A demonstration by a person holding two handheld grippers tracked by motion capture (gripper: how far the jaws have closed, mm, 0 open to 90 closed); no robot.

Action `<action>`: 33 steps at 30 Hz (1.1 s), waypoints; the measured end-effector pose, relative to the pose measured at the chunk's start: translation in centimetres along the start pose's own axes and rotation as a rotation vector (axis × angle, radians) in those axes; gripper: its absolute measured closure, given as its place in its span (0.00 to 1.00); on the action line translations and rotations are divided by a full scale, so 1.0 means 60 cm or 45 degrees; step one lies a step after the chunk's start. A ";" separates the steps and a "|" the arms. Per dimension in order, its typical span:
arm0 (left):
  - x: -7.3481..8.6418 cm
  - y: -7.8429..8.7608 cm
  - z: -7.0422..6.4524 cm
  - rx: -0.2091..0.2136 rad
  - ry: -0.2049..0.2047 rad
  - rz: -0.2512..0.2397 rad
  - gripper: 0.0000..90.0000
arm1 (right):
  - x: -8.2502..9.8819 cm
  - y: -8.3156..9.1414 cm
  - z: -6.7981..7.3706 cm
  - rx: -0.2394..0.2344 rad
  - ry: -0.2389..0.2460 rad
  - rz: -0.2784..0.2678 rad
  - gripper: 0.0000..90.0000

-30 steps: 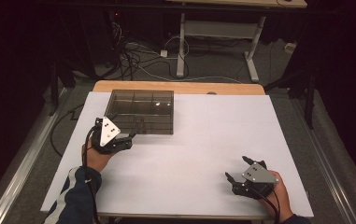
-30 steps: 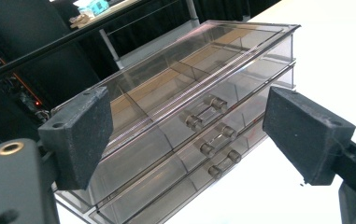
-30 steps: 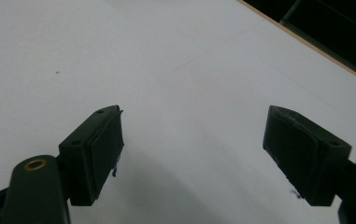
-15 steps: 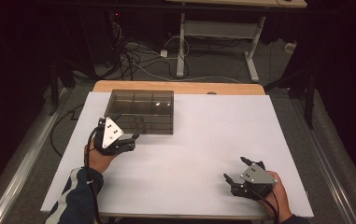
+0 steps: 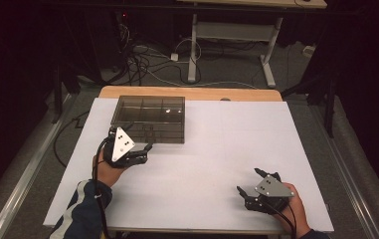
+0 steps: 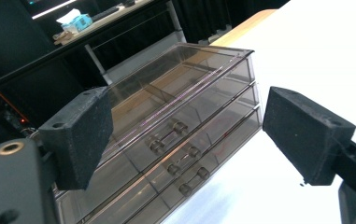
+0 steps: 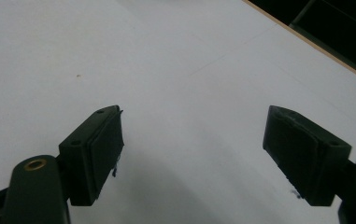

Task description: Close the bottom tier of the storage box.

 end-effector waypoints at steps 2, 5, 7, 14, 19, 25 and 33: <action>-0.002 0.001 -0.003 0.003 -0.005 -0.004 0.18 | -0.001 0.000 0.001 0.000 -0.002 -0.001 0.23; -0.005 0.003 -0.008 0.011 -0.014 -0.008 0.18 | -0.001 0.001 0.002 -0.002 0.000 -0.004 0.23; -0.006 0.004 -0.010 0.014 -0.017 -0.007 0.18 | -0.001 0.001 0.002 -0.002 0.002 -0.002 0.23; -0.011 0.008 -0.021 0.023 -0.033 -0.013 0.18 | -0.003 0.004 0.004 -0.006 0.008 -0.008 0.23; -0.013 0.008 -0.029 0.035 -0.041 -0.012 0.18 | -0.005 0.004 0.008 -0.007 0.013 -0.009 0.23; -0.017 0.012 -0.041 0.053 -0.052 -0.016 0.18 | -0.007 0.005 0.013 -0.012 0.020 -0.010 0.23; -0.027 0.020 -0.060 0.079 -0.081 -0.033 0.18 | -0.011 0.003 0.018 -0.028 0.035 -0.016 0.23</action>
Point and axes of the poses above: each handheld gripper's, and its own axes: y roughly backward along the jaws, x roughly out of its underside, z roughly to its left, the point moved 8 cm from there along -y, roughly forward along the jaws, and after that the axes turned 12 degrees about z, right-handed, at the moved point
